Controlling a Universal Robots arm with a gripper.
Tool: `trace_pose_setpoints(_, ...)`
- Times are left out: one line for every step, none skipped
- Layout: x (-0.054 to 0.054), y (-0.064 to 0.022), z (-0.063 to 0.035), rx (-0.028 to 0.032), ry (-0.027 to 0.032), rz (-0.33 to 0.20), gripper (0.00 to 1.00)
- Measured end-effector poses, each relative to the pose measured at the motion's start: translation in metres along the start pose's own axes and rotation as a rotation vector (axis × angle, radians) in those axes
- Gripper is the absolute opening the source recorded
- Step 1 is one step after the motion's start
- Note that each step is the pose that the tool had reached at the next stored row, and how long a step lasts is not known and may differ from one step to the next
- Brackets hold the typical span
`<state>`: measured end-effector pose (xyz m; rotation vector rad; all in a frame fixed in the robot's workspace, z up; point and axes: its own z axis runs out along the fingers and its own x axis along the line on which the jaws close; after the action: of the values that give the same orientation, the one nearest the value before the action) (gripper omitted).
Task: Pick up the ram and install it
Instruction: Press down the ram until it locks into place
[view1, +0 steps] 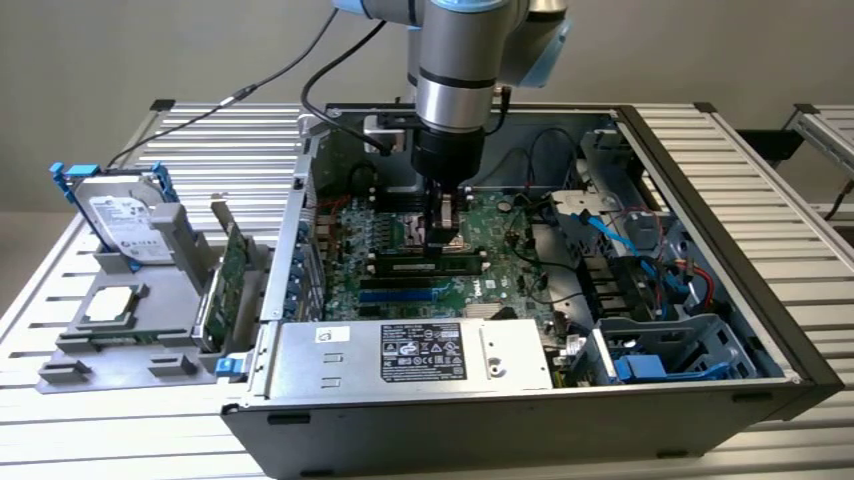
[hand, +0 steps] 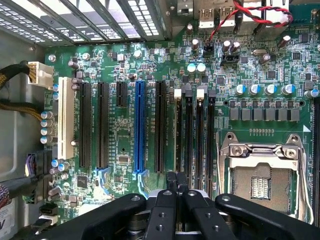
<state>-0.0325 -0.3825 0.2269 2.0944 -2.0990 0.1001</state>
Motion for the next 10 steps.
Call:
trace_pose_setpoints(-0.0001,0.0,0.0001,0.0,0.0,0.0,0.11)
trace_pose_setpoints(-0.0001,-0.0001,0.0005,0.0001,-0.0002,0.0,0.11)
trace_pose_setpoints(-0.0002,-0.0001,0.0011,0.0001,-0.0001,0.0,0.11)
trace_pose_setpoints(-0.0003,-0.0001,0.0015,0.0,0.0002,0.0,0.11)
trace_pose_setpoints(-0.0003,-0.0001,0.0018,0.0,0.0003,0.0,0.11)
trace_pose_setpoints(-0.0003,-0.0001,0.0021,0.0,0.0003,0.0,0.11)
trace_pose_setpoints(-0.0004,-0.0002,0.0023,0.0001,0.0002,0.0,0.11)
trace_pose_setpoints(-0.0005,-0.0002,0.0027,0.0002,0.0,0.0,0.11)
trace_pose_setpoints(-0.0005,-0.0002,0.0029,0.0002,0.0,0.0,0.11)
trace_pose_setpoints(-0.0008,-0.0004,0.0035,0.0008,-0.0006,0.0,0.11)
